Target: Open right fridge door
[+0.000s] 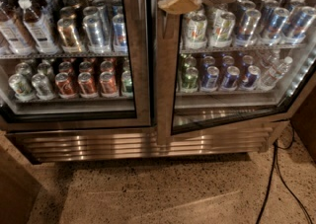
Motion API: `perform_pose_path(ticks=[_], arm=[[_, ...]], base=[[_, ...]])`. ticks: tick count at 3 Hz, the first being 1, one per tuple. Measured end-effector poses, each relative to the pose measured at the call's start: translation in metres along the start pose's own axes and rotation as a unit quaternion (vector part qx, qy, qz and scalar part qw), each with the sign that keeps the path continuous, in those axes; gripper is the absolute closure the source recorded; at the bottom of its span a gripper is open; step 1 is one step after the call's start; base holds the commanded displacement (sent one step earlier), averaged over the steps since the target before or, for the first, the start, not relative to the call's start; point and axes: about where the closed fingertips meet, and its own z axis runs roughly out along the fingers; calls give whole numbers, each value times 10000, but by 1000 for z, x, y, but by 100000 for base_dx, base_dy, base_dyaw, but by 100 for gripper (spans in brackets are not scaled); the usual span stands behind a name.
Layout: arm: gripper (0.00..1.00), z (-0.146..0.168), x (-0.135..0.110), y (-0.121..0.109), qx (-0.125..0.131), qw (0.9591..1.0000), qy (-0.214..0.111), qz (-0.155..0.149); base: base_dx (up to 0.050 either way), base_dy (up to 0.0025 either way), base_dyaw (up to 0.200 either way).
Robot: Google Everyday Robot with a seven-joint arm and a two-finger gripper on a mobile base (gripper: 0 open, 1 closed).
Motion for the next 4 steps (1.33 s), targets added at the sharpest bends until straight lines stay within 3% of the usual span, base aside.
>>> perform_pose_path(ticks=[2,4], arm=[[94,-12,-1,7,-33,10000,17,47],[100,-15,-1,12,-157,9999,63,-18]], base=[[0,0,0],[0,0,0]])
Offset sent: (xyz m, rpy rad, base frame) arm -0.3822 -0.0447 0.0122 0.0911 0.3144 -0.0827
